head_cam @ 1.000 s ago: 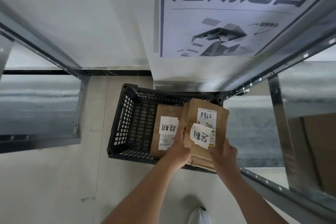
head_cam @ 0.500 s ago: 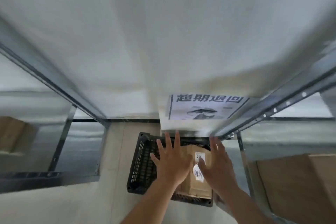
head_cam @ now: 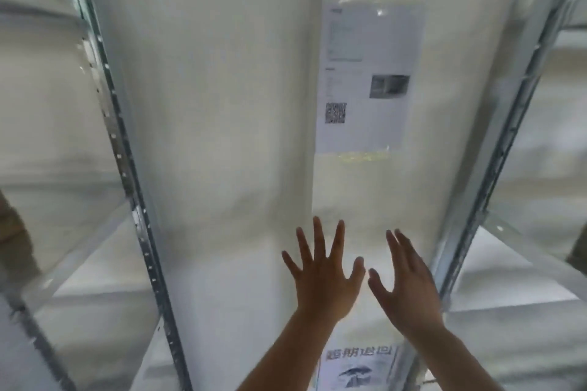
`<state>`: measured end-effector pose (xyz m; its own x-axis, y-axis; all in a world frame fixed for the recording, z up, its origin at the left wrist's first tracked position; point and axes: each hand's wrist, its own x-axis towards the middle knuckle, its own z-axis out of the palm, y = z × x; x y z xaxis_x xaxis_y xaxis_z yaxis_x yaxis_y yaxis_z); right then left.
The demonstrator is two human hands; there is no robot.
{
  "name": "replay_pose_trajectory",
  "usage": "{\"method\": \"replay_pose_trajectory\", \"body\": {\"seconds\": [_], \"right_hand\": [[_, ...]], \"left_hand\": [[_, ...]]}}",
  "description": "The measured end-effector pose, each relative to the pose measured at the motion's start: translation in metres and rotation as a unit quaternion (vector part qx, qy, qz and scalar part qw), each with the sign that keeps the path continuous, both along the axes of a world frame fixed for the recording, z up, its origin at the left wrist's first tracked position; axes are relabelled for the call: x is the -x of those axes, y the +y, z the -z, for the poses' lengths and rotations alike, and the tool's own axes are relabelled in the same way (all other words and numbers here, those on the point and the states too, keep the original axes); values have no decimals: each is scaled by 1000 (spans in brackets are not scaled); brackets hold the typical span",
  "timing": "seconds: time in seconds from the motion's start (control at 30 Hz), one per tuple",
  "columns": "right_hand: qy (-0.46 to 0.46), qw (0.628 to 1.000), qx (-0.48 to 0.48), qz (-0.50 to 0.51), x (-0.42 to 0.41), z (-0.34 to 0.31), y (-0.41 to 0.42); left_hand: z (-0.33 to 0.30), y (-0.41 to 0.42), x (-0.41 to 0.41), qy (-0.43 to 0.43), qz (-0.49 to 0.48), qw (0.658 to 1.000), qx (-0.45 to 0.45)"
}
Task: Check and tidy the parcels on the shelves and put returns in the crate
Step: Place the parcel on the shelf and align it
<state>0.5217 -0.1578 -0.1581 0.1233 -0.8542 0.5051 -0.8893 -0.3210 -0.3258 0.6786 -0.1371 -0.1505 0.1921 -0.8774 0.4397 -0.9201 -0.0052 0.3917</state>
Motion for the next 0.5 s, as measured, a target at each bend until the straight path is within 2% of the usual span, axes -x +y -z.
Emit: {"method": "replay_pose_trajectory", "body": {"seconds": [0.1,0.23,0.37,0.5], "right_hand": [[-11,996,87,34,8,-81,24],[4,981,171,94,55,-160,65],[52,961,210,171,151,-210,113],[60,929,241,276,272,-236,171]], "left_hand": [[-81,17,6,-37,6,995,95],[-152,42,62,-76,64,978,182],[-198,64,160,-76,147,957,237],[-218,99,283,-54,257,925,274]]}}
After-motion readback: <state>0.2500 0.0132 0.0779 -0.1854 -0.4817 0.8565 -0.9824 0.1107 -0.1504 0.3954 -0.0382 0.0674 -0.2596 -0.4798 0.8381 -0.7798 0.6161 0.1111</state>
